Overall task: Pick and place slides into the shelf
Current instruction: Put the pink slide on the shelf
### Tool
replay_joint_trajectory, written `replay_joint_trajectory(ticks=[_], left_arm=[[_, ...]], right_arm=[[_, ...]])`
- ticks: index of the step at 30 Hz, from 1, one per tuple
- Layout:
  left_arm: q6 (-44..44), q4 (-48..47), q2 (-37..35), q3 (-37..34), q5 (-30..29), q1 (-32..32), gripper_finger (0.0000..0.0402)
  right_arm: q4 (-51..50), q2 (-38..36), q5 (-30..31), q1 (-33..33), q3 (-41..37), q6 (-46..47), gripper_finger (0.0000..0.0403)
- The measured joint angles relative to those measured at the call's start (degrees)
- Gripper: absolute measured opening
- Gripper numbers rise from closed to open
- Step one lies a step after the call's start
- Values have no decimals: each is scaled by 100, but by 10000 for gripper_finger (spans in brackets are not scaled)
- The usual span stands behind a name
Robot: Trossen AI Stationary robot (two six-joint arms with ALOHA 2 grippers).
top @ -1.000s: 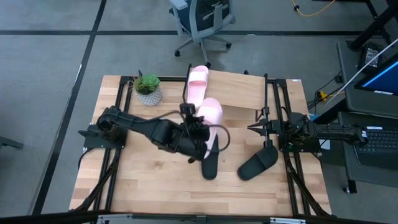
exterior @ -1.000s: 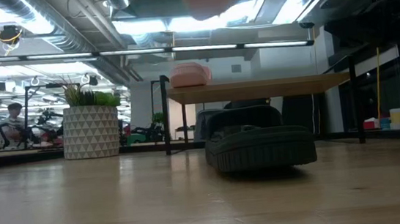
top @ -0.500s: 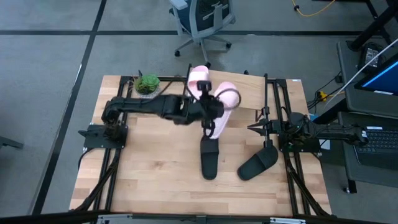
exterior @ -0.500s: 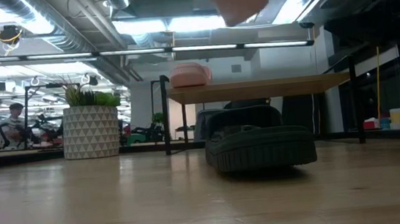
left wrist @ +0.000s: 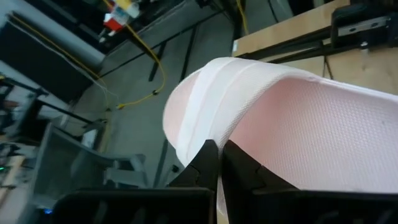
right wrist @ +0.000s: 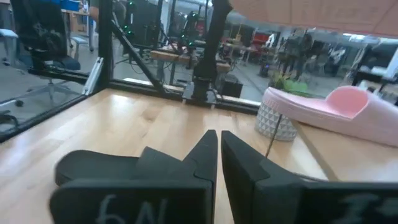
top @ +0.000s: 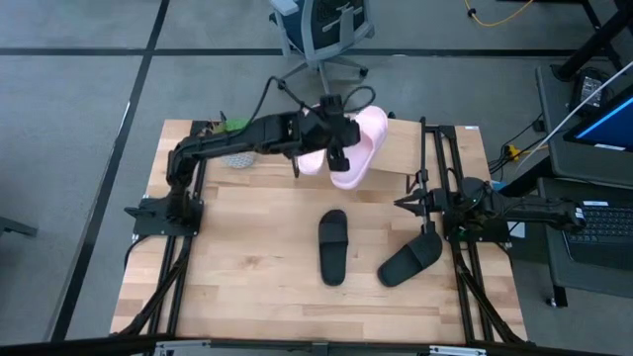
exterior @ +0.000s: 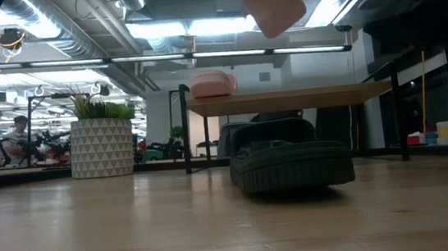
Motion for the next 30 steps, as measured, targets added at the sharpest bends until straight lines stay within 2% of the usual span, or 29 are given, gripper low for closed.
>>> replay_joint_trajectory(ticks=[4, 7, 12, 18, 22, 30], left_arm=[[3, 24, 0, 0, 156, 199, 0], [3, 45, 0, 0, 359, 319, 0], [4, 320, 42, -2, 663, 492, 0], [6, 439, 66, -21, 716, 687, 0], [6, 489, 66, -37, 713, 753, 0], [134, 645, 218, -36, 1003, 784, 0]], right_arm=[[-1044, -9, -428, 12, 561, 250, 6], [-1960, -4, -455, 15, 785, 340, 9], [-1996, -67, -329, 15, 801, 268, 20], [-2345, -565, 301, 13, 805, 187, 5], [-2472, -988, 293, 13, 808, 305, 12], [-2230, -943, 99, 15, 858, 660, 12]])
